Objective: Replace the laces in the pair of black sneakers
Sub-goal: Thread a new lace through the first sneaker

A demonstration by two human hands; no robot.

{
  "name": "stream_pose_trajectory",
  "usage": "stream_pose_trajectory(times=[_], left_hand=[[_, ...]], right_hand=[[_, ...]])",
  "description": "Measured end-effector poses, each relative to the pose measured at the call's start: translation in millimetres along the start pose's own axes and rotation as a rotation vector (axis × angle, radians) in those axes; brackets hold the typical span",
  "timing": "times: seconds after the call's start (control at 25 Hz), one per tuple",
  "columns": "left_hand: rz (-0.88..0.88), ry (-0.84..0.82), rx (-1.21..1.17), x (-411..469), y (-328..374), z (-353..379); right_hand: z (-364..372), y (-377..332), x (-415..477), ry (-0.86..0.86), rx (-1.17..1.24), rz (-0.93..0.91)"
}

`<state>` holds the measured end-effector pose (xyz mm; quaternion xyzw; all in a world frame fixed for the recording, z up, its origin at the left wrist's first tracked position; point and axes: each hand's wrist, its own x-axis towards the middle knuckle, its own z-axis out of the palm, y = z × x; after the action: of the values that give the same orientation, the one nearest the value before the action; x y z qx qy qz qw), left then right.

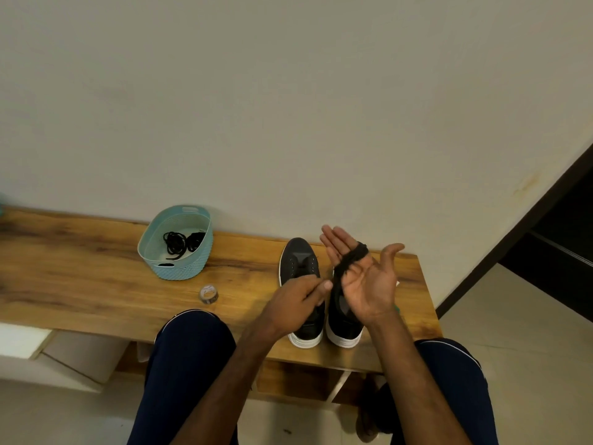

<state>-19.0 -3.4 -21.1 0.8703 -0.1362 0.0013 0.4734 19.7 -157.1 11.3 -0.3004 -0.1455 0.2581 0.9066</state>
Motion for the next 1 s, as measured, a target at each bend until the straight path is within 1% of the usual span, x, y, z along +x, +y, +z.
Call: stream_pose_trajectory(times=[0.04, 0.08, 0.12, 0.16, 0.2, 0.28, 0.36, 0.4, 0.44, 0.48, 0.52, 0.56, 0.6, 0.64, 0.68, 0.72, 0.76, 0.8, 0.84, 0.88, 0.92, 0.96, 1.0], left_hand=[[0.021, -0.001, 0.069, 0, 1, -1], [0.045, 0.002, 0.158, 1, 0, -4], [0.070, 0.008, 0.250, 1, -2, -7], [0.087, 0.017, 0.332, 2, -4, -10], [0.101, 0.039, 0.399, 3, -6, -15], [0.112, 0.113, 0.467, 4, -10, -27], [0.125, 0.210, 0.390, 5, -13, -37], [0.128, 0.233, 0.302, 5, -15, -38], [0.121, 0.223, 0.179, 5, -16, -35], [0.097, 0.179, 0.056, 4, -15, -28], [0.055, 0.114, -0.025, 4, -11, -19], [0.010, 0.046, -0.043, 4, -8, -10], [-0.012, -0.002, 0.003, 3, -6, -4], [-0.003, -0.027, 0.082, 2, -5, -1], [0.015, -0.031, 0.173, 1, -4, -3], [0.034, -0.002, 0.271, 0, -3, -9], [0.049, 0.045, 0.356, 0, -4, -16], [0.061, 0.092, 0.421, 1, -5, -24], [0.076, 0.130, 0.455, 2, -9, -30], [0.092, 0.158, 0.451, 2, -13, -34], [0.103, 0.168, 0.395, 1, -13, -36], [0.114, 0.171, 0.283, 1, -12, -34], [0.096, 0.142, 0.097, 3, -9, -31]], right_hand=[[-1, 4, 2, 0.149, -0.248, 0.001], [-2, 9, 1, 0.232, -0.547, 0.060], [0, 14, -1, 0.236, -0.794, 0.150], [3, 18, -2, 0.201, -0.935, 0.250], [4, 21, -3, 0.158, -0.967, 0.340], [0, 17, -3, 0.055, -0.886, 0.510], [-2, 10, -5, -0.143, -0.752, 0.680], [1, 9, -8, -0.243, -0.629, 0.700], [6, 8, -10, -0.309, -0.466, 0.645], [10, 8, -10, -0.332, -0.262, 0.508], [10, 6, -10, -0.308, -0.042, 0.330], [5, 3, -7, -0.242, 0.158, 0.169], [3, -1, -3, -0.137, 0.234, 0.034], [0, -4, 1, 0.030, 0.123, -0.045], [-5, -3, 2, 0.206, -0.151, -0.044], [-9, 2, 0, 0.333, -0.530, 0.037], [-9, 7, -5, 0.331, -0.824, 0.173], [-6, 15, -8, 0.222, -0.963, 0.339], [-3, 21, -8, 0.090, -0.941, 0.506], [-2, 23, -9, -0.035, -0.819, 0.624], [0, 21, -10, -0.107, -0.669, 0.673], [0, 18, -9, -0.130, -0.527, 0.656], [2, 14, -9, -0.118, -0.408, 0.594]])
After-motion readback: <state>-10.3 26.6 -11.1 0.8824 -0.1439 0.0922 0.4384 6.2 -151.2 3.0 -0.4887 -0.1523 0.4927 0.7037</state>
